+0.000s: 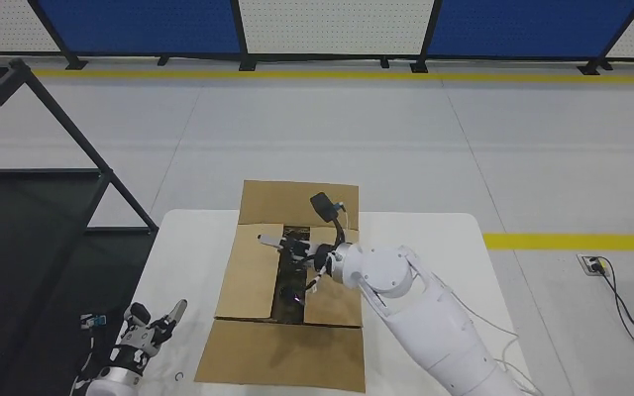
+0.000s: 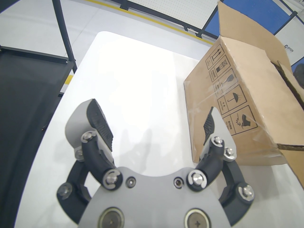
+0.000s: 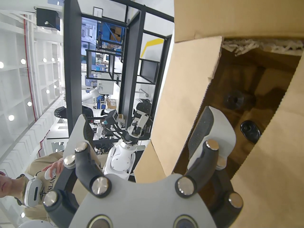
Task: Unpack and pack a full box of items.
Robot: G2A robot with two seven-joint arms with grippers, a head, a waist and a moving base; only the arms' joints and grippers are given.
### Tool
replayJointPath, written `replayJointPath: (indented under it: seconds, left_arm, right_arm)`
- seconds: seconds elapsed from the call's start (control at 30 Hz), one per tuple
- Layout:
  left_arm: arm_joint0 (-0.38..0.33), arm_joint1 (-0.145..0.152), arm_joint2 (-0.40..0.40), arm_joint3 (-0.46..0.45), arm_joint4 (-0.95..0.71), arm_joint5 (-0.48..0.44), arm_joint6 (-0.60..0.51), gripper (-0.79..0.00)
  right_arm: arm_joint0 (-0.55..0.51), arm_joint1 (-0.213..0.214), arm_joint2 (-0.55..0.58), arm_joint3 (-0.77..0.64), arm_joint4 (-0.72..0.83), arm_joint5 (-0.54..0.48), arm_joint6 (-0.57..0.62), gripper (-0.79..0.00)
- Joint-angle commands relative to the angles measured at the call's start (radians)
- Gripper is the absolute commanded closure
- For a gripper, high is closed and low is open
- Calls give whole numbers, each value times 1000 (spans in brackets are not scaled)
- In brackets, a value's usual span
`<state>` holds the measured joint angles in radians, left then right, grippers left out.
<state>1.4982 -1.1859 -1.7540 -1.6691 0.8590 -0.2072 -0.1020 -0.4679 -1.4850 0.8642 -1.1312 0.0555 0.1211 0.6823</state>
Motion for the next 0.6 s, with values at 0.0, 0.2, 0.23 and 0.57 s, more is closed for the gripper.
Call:
replayJointPath:
  seconds: [0.0,0.2,0.23,0.57]
  left_arm:
    - [3,0,0,-4,-2,0,3,-785]
    - [11,-1,-4,-13,-13,3,16,-785]
    - [12,-1,-5,-14,-16,4,19,-785]
    - [87,-3,-20,-109,-28,-43,73,-785]
  right_arm:
    - [12,-7,-15,29,0,10,8,-785]
    - [47,-35,-57,111,34,0,25,-785]
    - [51,-41,-62,123,51,-11,36,-785]
    - [84,-80,-59,215,195,-174,78,-785]
